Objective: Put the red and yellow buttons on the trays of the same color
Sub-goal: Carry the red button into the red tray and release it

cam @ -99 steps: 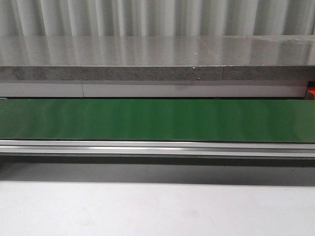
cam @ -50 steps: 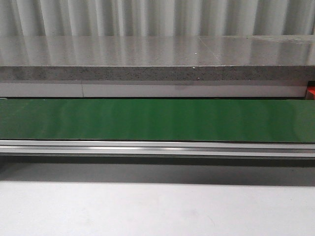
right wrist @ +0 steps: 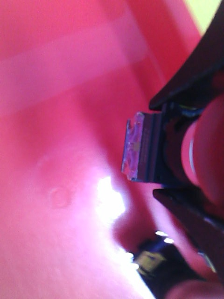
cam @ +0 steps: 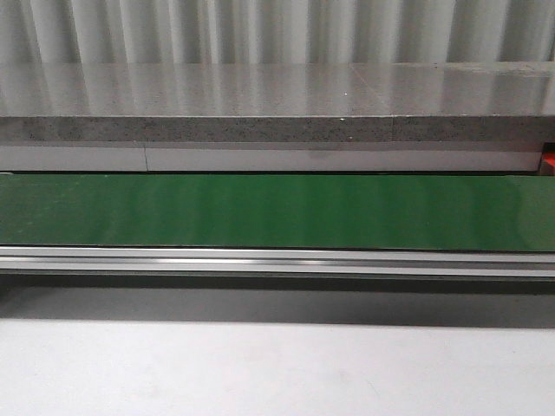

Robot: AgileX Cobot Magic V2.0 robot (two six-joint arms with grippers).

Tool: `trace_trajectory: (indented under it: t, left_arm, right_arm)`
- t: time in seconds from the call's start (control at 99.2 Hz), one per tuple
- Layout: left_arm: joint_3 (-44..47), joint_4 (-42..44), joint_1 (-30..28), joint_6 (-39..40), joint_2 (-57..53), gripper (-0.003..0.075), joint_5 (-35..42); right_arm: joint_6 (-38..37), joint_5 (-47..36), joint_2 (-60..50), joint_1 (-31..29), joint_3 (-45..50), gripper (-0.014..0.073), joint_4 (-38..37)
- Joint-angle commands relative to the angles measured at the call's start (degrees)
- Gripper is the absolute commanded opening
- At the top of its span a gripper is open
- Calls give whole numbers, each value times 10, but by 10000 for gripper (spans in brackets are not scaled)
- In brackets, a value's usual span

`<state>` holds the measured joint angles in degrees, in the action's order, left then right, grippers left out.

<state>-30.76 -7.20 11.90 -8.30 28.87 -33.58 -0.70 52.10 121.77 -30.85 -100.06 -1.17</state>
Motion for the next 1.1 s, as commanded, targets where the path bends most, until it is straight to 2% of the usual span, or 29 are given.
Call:
trace_trajectory:
  t: [0.0,0.272,0.323,0.444,0.524,0.978,1.028,1.089]
  left_arm:
    - [-16,-8,3,2,2,-6,42]
    - [-16,-8,3,2,2,-6,42]
    - [-16,-8,3,2,2,-6,42]
    - [-16,-8,3,2,2,-6,42]
    - [-16,-8,3,2,2,-6,42]
    - [-16,-8,3,2,2,-6,42]
    - [-16,-8,3,2,2,-6,42]
    - [-16,-8,3,2,2,-6,42]
  right_arm:
    - [0,-17,-17,-4,-39,140,0]
    - [0,-1,33,-4,-88,161,23]
    - [0,4,39,-4,-94,216,23]
    - [0,3,39,-4,-100,452,23]
    - [0,9,39,-4,-112,536,23]
    - [2,47,9,-4,-162,537,21]
    - [7,47,-6,-2,-162,519,21]
    - [10,49,-27,3,-162,456,16]
